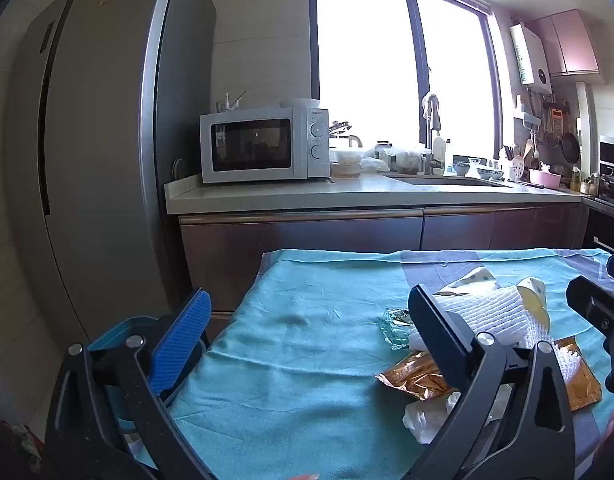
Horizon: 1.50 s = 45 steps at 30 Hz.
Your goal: Collect trash
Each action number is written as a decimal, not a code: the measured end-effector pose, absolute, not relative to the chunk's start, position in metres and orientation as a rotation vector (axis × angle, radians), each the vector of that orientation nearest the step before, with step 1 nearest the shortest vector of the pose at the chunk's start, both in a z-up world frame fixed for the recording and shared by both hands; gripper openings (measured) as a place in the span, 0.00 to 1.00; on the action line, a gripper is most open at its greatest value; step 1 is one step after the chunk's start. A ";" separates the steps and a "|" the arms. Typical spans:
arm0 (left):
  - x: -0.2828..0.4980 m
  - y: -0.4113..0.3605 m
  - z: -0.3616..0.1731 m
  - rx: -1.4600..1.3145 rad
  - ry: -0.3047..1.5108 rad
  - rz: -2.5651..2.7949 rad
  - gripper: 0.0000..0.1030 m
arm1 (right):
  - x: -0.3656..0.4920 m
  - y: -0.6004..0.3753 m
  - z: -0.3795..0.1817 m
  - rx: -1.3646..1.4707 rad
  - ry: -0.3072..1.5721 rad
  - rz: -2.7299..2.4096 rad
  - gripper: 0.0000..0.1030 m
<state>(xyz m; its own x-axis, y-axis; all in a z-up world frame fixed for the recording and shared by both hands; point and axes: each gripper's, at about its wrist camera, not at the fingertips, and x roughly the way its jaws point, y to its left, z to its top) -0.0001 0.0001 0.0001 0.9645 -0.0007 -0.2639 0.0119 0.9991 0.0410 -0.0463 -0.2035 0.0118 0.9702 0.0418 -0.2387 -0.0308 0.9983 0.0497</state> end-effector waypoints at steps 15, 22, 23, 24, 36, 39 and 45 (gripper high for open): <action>-0.008 0.001 0.004 0.021 0.246 -0.006 0.95 | -0.046 -0.201 0.014 0.060 0.262 0.061 0.94; -0.007 0.000 0.001 0.024 0.236 -0.016 0.95 | -0.045 -0.202 0.014 0.063 0.262 0.061 0.94; -0.007 0.000 0.001 0.024 0.235 -0.017 0.95 | -0.045 -0.202 0.014 0.063 0.263 0.063 0.94; -0.008 0.000 0.001 0.024 0.235 -0.018 0.95 | -0.044 -0.202 0.013 0.063 0.261 0.063 0.94; -0.008 -0.001 0.001 0.023 0.232 -0.019 0.95 | -0.043 -0.204 0.010 0.066 0.261 0.068 0.94; -0.007 0.000 0.001 0.022 0.231 -0.019 0.95 | -0.043 -0.205 0.011 0.070 0.260 0.068 0.94; -0.007 -0.001 0.000 0.023 0.231 -0.019 0.95 | -0.043 -0.207 0.010 0.073 0.258 0.060 0.94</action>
